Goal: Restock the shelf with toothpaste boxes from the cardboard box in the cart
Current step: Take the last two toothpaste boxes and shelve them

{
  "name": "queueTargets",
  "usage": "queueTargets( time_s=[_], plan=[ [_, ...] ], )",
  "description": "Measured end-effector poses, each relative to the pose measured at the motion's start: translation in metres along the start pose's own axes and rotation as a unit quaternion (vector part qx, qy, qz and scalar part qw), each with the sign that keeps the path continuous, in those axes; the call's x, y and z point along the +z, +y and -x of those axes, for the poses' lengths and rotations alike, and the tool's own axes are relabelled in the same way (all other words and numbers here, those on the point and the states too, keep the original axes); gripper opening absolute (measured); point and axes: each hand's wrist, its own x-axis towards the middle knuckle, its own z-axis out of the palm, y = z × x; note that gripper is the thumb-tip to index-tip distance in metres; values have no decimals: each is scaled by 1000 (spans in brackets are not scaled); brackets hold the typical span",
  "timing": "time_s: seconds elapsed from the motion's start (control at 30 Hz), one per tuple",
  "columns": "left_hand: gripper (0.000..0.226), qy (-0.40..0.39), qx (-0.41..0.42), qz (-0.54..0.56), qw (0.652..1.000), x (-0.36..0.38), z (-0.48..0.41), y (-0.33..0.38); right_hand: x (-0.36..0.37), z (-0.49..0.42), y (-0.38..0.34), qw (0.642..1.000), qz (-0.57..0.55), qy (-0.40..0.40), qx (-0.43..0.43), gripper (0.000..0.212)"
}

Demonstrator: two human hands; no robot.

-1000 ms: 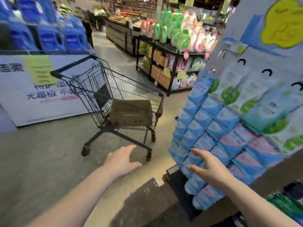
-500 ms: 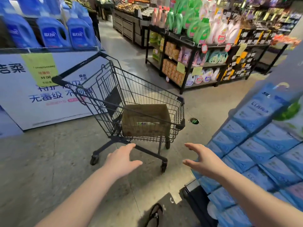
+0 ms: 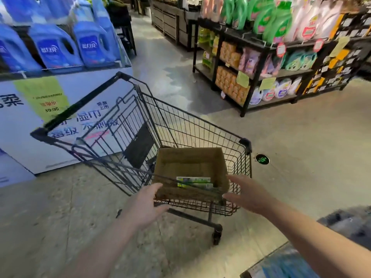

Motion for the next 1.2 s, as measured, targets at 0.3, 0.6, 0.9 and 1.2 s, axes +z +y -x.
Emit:
queueTargets(
  time_s=[0.3, 0.6, 0.9, 1.2],
  plan=[
    [67, -26, -6, 15, 1000, -39, -115, 3, -5, -121, -3, 997, -17, -32, 65, 63],
    [69, -144, 27, -14, 989, -54, -251, -6, 18, -224, 0, 985, -34, -63, 156, 63],
    [66, -239, 51, -74, 967, -12, -333, -3, 61, -304, 39, 972, 12, -142, 189, 66],
    [73, -215, -26, -50, 975, 49, -403, -21, 137, -383, 108, 955, 81, -247, 139, 63]
  ],
)
